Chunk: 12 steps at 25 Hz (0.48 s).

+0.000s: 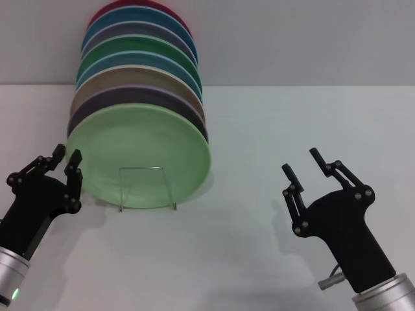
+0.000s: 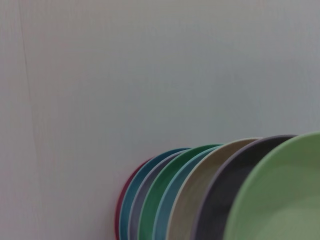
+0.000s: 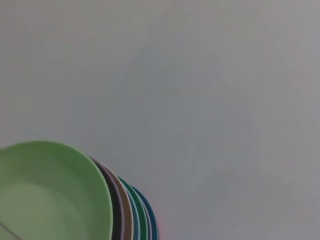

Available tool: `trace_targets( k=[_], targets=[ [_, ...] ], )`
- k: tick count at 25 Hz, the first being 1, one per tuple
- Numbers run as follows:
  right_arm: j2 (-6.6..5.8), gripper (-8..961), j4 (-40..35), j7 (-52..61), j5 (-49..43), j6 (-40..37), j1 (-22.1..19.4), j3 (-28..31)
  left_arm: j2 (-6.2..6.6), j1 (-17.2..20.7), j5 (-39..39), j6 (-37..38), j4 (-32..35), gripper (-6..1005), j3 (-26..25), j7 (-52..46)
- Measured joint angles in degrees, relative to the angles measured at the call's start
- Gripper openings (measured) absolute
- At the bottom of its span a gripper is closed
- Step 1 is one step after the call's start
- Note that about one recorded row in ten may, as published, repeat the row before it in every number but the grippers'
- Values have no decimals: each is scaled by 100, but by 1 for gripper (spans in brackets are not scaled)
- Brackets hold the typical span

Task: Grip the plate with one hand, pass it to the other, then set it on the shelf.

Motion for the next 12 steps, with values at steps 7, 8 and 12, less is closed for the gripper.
trace_targets(
  k=[7,8,12],
  targets=[
    [-1,380,-22,98,489,1,159,1,11,235,1,369,2,236,-4,-20],
    [-1,380,-31,143,602,2,197,2,12,334,-1,547,0,269,7,-24],
    [-13,387,-115,501,1155,1,388,93,0,713,1,1106,-4,404,122,-69]
  ],
)
